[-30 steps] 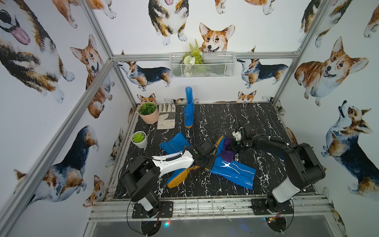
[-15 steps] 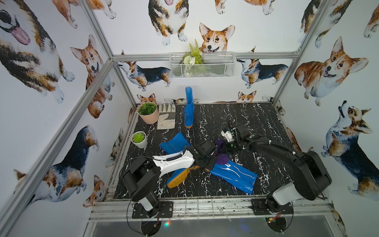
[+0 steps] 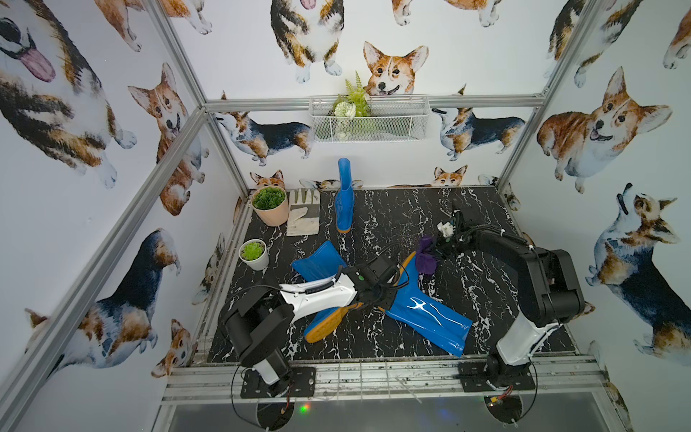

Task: Wipe the rubber boots with a cloth
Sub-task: Wipe the dirt off the rubber boot.

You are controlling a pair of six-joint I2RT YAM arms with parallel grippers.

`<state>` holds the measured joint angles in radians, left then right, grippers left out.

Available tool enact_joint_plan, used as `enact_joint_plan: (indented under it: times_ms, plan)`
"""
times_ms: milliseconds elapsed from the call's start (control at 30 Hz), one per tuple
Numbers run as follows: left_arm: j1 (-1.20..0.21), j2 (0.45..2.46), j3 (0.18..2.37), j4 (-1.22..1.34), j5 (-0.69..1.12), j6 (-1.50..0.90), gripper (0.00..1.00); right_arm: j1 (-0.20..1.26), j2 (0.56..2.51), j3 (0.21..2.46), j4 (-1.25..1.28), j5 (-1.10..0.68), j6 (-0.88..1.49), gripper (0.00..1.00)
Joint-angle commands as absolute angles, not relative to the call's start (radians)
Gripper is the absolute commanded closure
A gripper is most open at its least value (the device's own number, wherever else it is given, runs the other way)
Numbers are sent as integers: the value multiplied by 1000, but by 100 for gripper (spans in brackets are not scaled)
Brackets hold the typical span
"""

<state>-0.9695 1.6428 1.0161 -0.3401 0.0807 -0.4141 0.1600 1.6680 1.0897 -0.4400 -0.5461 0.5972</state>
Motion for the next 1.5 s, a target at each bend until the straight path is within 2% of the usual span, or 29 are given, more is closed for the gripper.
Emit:
enact_joint_plan:
  times_ms: [0,67,167,300,367,533,767,1033,1300,1333,1400,1467]
  plan:
    - [-970,1636,1061,-361,48,-372,86,107,1531,1039,-518,-428,552,100]
    - [-972,1629,1103,-409,31,-330,67,92,1425,988,-533,-344,554,100]
    - [-1011,1613,1180,-487,-20,-254,51,92,1269,883,-493,-254,588,100]
    - [-1117,1603,1241,-528,-161,-154,45,91,1131,765,-436,-179,651,100]
    - [-1186,1607,1229,-495,-235,-104,45,84,1069,710,-404,-158,692,100]
    - [-1328,1653,1224,-452,-303,13,45,78,1062,672,-384,-181,725,100]
    - [-1504,1912,1402,-522,-354,179,44,78,1064,640,-382,-202,733,100]
    - [-1526,2069,1521,-498,-311,247,44,78,1015,604,-403,-215,732,100]
    - [-1523,2195,1659,-621,-230,261,43,78,1018,592,-394,-247,744,100]
    - [-1519,2198,1662,-623,-215,258,45,78,1015,592,-396,-247,744,100]
    - [-1507,2199,1666,-628,-193,249,56,78,1006,591,-402,-242,743,100]
    - [-1495,2194,1669,-636,-171,243,80,78,999,591,-408,-238,740,100]
